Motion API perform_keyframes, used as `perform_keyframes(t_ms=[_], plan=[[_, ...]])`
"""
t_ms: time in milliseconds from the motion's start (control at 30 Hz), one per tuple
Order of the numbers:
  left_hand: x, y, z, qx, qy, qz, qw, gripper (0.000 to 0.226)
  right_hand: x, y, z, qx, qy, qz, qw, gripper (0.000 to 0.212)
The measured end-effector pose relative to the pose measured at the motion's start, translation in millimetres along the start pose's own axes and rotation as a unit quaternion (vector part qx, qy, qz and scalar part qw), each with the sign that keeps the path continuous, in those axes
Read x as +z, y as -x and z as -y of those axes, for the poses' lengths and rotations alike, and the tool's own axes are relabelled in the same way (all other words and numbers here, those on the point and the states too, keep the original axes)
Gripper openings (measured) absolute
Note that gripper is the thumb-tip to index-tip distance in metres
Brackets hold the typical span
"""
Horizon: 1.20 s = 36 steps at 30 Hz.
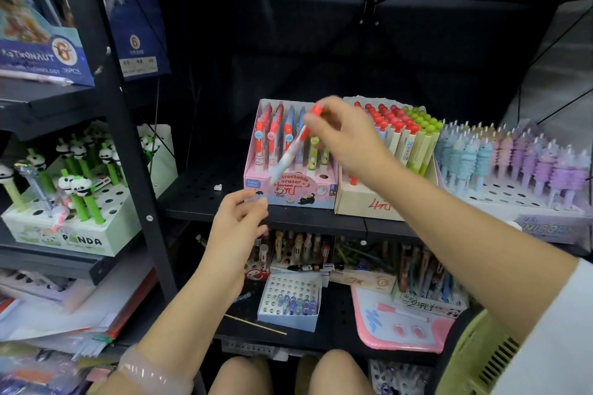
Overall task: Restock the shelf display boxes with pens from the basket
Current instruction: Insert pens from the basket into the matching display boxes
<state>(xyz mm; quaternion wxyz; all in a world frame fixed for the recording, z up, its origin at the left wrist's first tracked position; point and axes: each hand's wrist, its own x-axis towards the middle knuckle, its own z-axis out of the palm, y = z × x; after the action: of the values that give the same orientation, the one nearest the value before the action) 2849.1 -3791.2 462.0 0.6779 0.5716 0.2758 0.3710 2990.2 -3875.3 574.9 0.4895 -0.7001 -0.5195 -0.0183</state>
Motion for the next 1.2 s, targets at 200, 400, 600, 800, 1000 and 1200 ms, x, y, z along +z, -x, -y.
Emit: perform_keyframes(t_ms=[200,400,600,800,1000,1200], plan=[[-11,-1,9,0.055,-0.144,0.020,0.988,0.020,-6,-30,-3,0.007,0.144,-0.035,0.989,0.017],[-12,1,10,0.042,-0.132,0.031,0.990,0.018,18,-39,-19,0.016,0.305,0.023,0.952,0.028],[-9,7,5,0.044,-0.133,0.035,0.990,0.019,25,-45,-28,0.066,0.429,0.044,0.900,0.051],[5,18,4,0.044,-0.119,0.065,0.990,0.018,2,-17,-16,0.007,0.272,-0.007,0.962,0.041],[66,50,27,0.041,-0.115,0.170,0.978,0.026,-60,69,-22,-0.034,0.236,0.116,0.964,0.020],[146,105,75,0.041,-0.158,0.342,0.925,0.030,-127,209,-103,0.170,0.223,0.174,0.944,0.017]])
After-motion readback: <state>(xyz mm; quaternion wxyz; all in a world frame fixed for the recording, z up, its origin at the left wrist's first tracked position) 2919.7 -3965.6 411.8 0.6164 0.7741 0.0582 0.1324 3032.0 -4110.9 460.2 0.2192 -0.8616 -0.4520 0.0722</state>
